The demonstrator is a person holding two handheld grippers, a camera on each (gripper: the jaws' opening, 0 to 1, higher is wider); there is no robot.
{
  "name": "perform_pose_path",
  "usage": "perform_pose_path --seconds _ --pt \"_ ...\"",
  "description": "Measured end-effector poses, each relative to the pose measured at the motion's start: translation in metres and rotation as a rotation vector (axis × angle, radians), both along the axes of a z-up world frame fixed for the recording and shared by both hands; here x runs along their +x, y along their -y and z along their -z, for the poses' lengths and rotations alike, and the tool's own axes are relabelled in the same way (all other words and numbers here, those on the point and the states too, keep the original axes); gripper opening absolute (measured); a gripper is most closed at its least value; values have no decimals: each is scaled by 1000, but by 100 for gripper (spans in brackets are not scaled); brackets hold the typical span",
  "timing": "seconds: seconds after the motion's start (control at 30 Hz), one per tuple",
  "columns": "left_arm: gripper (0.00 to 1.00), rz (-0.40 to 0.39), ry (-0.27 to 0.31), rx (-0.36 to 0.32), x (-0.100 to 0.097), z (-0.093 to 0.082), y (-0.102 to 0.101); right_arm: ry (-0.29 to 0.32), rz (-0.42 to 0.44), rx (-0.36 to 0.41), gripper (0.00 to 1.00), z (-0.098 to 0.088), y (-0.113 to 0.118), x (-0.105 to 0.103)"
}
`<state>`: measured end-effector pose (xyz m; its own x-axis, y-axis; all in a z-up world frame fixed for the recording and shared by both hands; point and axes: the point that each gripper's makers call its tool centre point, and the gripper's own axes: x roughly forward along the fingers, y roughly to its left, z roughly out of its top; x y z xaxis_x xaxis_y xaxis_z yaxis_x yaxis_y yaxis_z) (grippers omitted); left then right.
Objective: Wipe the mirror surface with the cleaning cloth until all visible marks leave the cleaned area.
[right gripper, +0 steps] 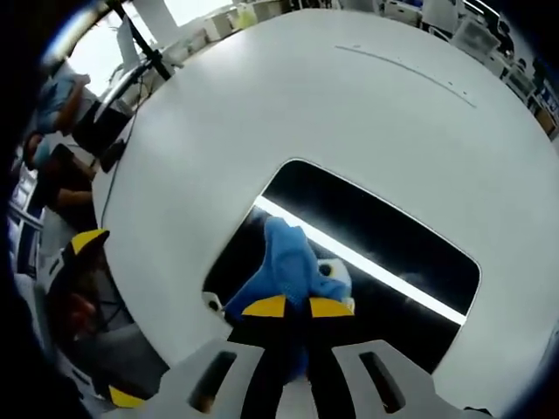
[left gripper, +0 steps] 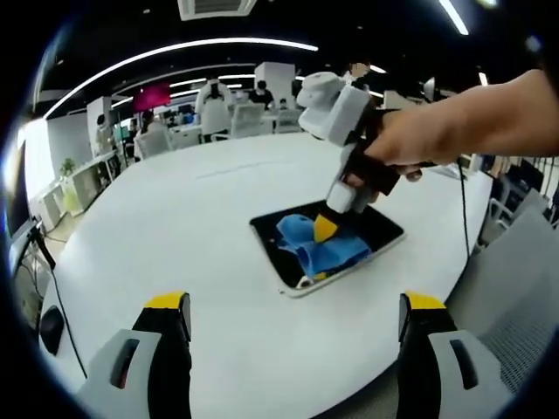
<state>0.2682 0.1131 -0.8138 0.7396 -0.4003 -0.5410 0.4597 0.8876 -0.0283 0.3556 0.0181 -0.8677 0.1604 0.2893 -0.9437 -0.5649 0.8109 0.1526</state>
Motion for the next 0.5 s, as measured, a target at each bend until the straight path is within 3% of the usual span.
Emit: perform_pose_path --seconds 0.5 --pt "100 -1 2 1 -1 -1 0 -24 -28 6 2 2 0 -22"
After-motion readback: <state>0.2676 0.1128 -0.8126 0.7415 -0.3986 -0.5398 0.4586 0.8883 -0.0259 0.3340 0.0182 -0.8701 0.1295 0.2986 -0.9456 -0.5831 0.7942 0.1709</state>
